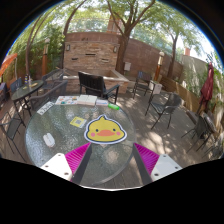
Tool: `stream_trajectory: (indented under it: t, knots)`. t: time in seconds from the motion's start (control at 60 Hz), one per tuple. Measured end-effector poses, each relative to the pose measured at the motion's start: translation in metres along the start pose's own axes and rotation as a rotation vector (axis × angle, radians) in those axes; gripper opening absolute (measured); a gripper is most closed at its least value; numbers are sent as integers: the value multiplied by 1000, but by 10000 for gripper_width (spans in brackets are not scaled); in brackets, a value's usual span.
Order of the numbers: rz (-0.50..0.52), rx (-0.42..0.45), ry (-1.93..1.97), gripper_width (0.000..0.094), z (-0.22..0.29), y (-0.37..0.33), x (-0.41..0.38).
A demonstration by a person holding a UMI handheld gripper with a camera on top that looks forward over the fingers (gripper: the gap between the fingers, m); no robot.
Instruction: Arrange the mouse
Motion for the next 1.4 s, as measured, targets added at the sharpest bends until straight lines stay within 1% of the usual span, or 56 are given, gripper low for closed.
stream_trajectory:
  t: [0.083,0.2,0.233,0.25,0.3,0.317,0.383,0.417,0.5,0.533,0.65,0.7,0.883,0.933,0.967,1.133,1.183,1.233,1.283,1.333,1.4]
  knots:
    - [9,-26,-7,851,-8,2,-7]
    - [42,-57,-20,848,-36,8,-41]
    - [57,-73,-25,848,-38,0,-45]
    - [68,-70,-25,849,-51,8,-56]
    - [108,-79,-30,850,-63,11,-78]
    - [122,-90,-35,851,-59,5,-81]
    - [172,-94,-55,850,-78,20,-126]
    - [200,-95,-66,853,-73,20,-147]
    - [255,-66,-90,847,-74,41,-196]
    - [272,-60,-100,844,-67,45,-210]
    - [308,-20,-114,845,-52,88,-271]
    - [309,-14,-128,845,-46,108,-289]
    - [301,0,-168,847,-19,154,-324]
    - [295,1,-172,846,-14,165,-328]
    - [298,10,-165,824,-7,168,-331]
    - [290,6,-149,832,8,190,-333]
    - [286,4,-153,819,13,196,-332]
    - [300,6,-153,781,17,198,-335]
    - [328,8,-147,685,18,200,-341]
    - [362,5,-131,532,18,199,-348]
    - [362,18,-134,511,20,198,-350]
Point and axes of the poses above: the point between the fingertips, and its own axes, seen from behind it with the camera up: x to the right, z up, y forward, the way the camera looks, the point moved 2 cm from there along -y, backward, against the way the camera looks, and after that the axes turned 13 degrees about -y, right-handed, at the moved point
